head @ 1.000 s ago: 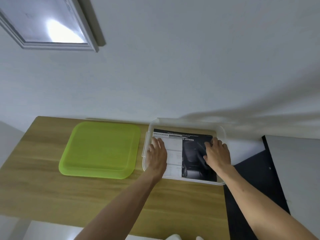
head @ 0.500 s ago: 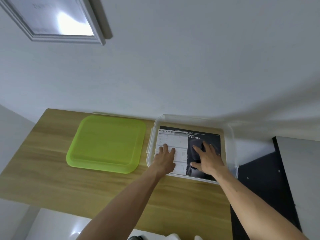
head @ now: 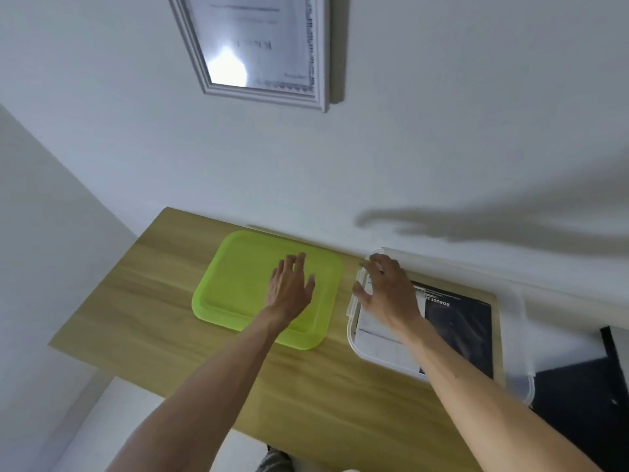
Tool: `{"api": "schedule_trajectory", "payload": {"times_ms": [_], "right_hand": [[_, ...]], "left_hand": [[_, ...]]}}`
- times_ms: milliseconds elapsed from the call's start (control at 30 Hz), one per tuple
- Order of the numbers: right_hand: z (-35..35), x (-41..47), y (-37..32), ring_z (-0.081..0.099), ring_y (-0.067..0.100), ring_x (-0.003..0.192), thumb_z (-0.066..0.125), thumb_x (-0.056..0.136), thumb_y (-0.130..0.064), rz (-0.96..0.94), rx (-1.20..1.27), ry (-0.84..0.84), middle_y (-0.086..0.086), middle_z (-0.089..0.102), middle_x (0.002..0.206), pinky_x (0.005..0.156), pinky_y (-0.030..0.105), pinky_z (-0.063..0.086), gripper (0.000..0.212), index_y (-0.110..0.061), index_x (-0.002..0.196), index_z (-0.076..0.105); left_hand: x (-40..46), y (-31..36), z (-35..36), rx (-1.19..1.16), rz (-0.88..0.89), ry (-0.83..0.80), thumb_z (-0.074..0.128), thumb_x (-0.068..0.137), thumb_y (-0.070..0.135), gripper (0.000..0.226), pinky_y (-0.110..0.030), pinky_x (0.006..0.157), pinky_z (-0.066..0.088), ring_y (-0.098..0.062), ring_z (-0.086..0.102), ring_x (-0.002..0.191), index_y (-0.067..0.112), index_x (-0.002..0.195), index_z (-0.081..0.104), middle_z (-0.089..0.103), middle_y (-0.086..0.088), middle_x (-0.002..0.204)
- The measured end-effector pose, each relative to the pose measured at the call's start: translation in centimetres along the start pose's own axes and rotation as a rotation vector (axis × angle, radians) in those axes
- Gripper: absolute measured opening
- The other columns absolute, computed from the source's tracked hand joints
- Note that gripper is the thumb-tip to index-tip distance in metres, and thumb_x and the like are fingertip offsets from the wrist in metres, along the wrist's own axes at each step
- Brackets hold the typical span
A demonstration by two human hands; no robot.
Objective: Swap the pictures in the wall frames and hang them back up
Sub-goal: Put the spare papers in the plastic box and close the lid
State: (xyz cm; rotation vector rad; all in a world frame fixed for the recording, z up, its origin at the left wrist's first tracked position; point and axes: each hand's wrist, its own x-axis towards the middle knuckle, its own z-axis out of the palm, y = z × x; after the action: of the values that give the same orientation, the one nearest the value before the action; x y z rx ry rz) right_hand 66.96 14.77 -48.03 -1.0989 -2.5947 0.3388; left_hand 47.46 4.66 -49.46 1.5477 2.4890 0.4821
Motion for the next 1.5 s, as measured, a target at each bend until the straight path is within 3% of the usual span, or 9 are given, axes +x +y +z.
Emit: {"api": "schedule_trajectory", "payload": {"times_ms": [100,267,500,700,833,967,1100,1267,1500], "right_hand": [[1.5,1.2,-4.5,0.058,0.035,0.114,0.062,0.090,-0.038,-0.010,-0.005,-0.115,0.015,0.055,0.131,0.081,0.043,0.057,0.048,-0.011,0.129,0.059],[5.3,2.4,-9.4,0.037,0.033,0.137,0.046,0.099,-0.050,0.218,-0.066,-0.483,0.016,0.024,0.154,0.095,0.044,0.051,0.072,-0.013,0.154,0.019],[9.9,1.9,-11.0,0.022,0.038,0.146,0.057,0.094,-0.052,0.630,0.098,-0.602,0.023,0.015,0.159,0.113,0.049,0.034,0.098,-0.008,0.157,-0.004],[11.7,2.4,-11.0,0.039,0.035,0.136,0.085,0.073,-0.036,0.975,0.421,-0.432,0.017,0.034,0.150,0.109,0.044,0.041,0.104,-0.009,0.151,0.023],[12.1,2.7,-10.7,0.056,0.032,0.122,0.095,0.054,-0.035,1.035,0.535,-0.450,0.014,0.052,0.138,0.098,0.046,0.053,0.096,-0.010,0.133,0.046],[11.6,2.7,-11.8,0.055,0.034,0.123,0.095,0.059,-0.023,1.063,0.559,-0.420,0.015,0.051,0.138,0.097,0.044,0.052,0.094,-0.007,0.135,0.042],[10.7,2.3,-11.1,0.050,0.034,0.128,0.096,0.056,-0.025,1.019,0.587,-0.398,0.016,0.047,0.143,0.102,0.048,0.049,0.108,-0.008,0.141,0.033],[7.0,2.5,-10.2,0.061,0.024,0.102,0.091,0.066,-0.018,0.887,0.623,-0.342,0.004,0.062,0.115,0.083,0.033,0.051,0.068,-0.008,0.118,0.049],[0.2,-0.1,-3.9,0.065,0.015,0.094,0.086,0.070,-0.019,0.750,0.485,-0.213,-0.002,0.070,0.103,0.059,0.015,0.041,0.046,-0.015,0.110,0.065]], "left_hand": [[0.5,-4.9,-1.5,0.024,-0.165,-0.053,0.055,0.095,0.039,0.061,-0.043,0.099,0.043,-0.032,0.046,0.124,0.009,0.144,0.033,0.045,-0.015,0.138],[0.7,-12.1,-2.9,0.065,-0.323,-0.186,0.059,0.091,0.047,0.077,-0.046,0.103,0.039,-0.036,0.035,0.133,0.011,0.148,0.022,0.030,-0.018,0.148],[0.8,-19.2,-2.1,-0.006,-0.514,-0.307,0.067,0.081,0.057,0.096,-0.053,0.107,0.032,-0.038,0.024,0.139,0.012,0.149,0.017,0.022,-0.019,0.151],[1.3,-22.8,-2.8,-0.184,-0.613,-0.269,0.086,0.060,0.052,0.112,-0.050,0.107,0.034,-0.039,0.030,0.132,0.011,0.145,0.027,0.033,-0.018,0.143],[2.0,-24.7,-3.7,-0.305,-0.749,-0.311,0.088,0.057,0.052,0.108,-0.050,0.111,0.028,-0.040,0.024,0.133,0.006,0.139,0.035,0.028,-0.018,0.142],[1.9,-26.0,-3.8,-0.399,-0.796,-0.314,0.090,0.054,0.049,0.103,-0.053,0.107,0.035,-0.040,0.029,0.130,0.005,0.132,0.039,0.030,-0.016,0.140],[0.7,-26.4,-4.4,-0.518,-0.814,-0.213,0.088,0.052,0.054,0.101,-0.051,0.102,0.041,-0.036,0.044,0.124,0.009,0.131,0.043,0.052,-0.012,0.131],[0.5,-23.8,-6.0,-0.525,-0.790,-0.100,0.087,0.053,0.056,0.090,-0.050,0.095,0.046,-0.035,0.051,0.115,0.014,0.122,0.045,0.060,-0.011,0.117],[1.9,-13.0,-6.8,-0.562,-0.676,-0.063,0.089,0.056,0.046,0.073,-0.041,0.081,0.047,-0.030,0.053,0.103,0.014,0.106,0.045,0.056,-0.007,0.101]]}}
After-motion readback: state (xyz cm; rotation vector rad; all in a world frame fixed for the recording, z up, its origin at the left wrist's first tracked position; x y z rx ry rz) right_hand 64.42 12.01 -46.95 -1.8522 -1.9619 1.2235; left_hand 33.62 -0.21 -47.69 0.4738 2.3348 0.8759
